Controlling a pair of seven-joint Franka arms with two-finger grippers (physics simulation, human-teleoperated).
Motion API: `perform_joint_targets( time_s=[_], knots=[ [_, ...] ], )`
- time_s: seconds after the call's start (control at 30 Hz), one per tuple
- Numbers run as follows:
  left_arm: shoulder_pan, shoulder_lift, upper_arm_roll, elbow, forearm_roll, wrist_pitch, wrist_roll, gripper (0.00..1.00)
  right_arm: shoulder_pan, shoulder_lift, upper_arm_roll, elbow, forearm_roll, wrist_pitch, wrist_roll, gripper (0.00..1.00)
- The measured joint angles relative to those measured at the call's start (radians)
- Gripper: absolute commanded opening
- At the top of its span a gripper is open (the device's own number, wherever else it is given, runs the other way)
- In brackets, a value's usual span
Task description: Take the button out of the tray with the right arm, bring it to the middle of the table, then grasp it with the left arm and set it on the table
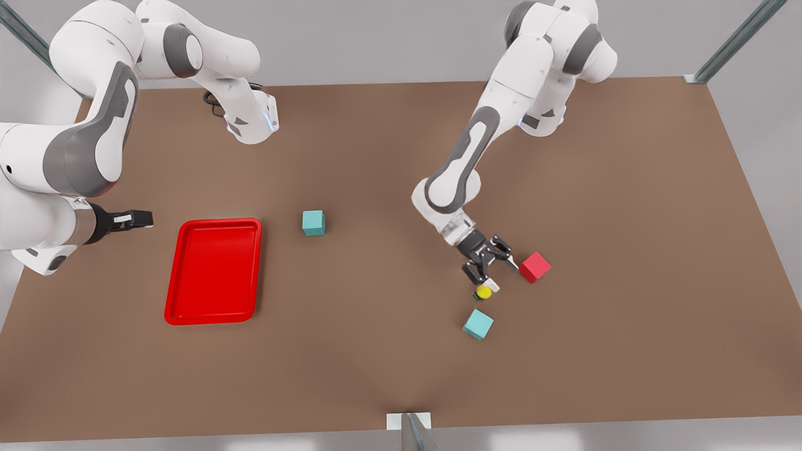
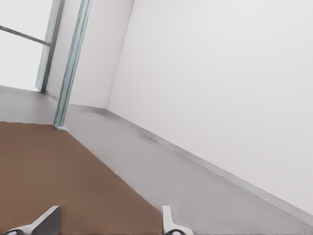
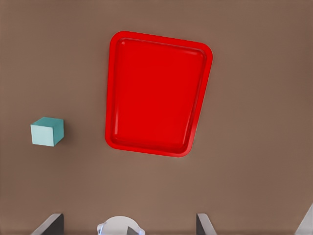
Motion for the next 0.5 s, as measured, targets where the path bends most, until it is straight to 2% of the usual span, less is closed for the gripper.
perform_joint_targets(
  time_s=[0.07, 0.1, 0.17, 0.2, 0.23, 0.3, 0.37, 0.5],
  knots=[
    [0.103, -0.062, 0.045, 0.183, -0.583, -0.087, 0.242, 1.00, 0.000, 0.000, 0.000, 0.000, 0.000, 0.000, 0.000, 1.00],
    [0.245, -0.071, 0.070, 0.300, -0.812, -0.169, 0.376, 1.00, 0.001, 0.000, 0.000, 0.000, 0.000, 0.000, 0.000, 1.00],
    [0.440, -0.082, 0.103, 0.521, -1.068, -0.297, 0.626, 1.00, 0.002, -0.004, 0.000, 0.003, 0.000, 0.004, 0.001, 1.00],
    [0.471, -0.128, 0.105, 0.565, -1.128, -0.338, 0.741, 1.00, 0.003, -0.006, 0.002, 0.004, 0.000, 0.009, 0.001, 1.00],
    [0.483, -0.218, 0.096, 0.533, -1.169, -0.360, 0.849, 1.00, 0.003, -0.007, 0.003, 0.004, 0.001, 0.014, 0.002, 1.00],
    [0.519, -0.400, 0.073, 0.363, -1.223, -0.363, 1.050, 1.00, 0.005, -0.009, 0.004, 0.005, 0.002, 0.023, 0.003, 1.00],
    [0.544, -0.444, 0.061, 0.293, -1.254, -0.355, 1.229, 1.00, 0.008, -0.009, 0.006, 0.006, 0.002, 0.033, 0.004, 1.00],
    [0.523, -0.451, 0.056, 0.270, -1.283, -0.346, 1.539, 1.00, 0.013, -0.009, 0.005, 0.006, 0.003, 0.044, 0.007, 1.00]
  ],
)
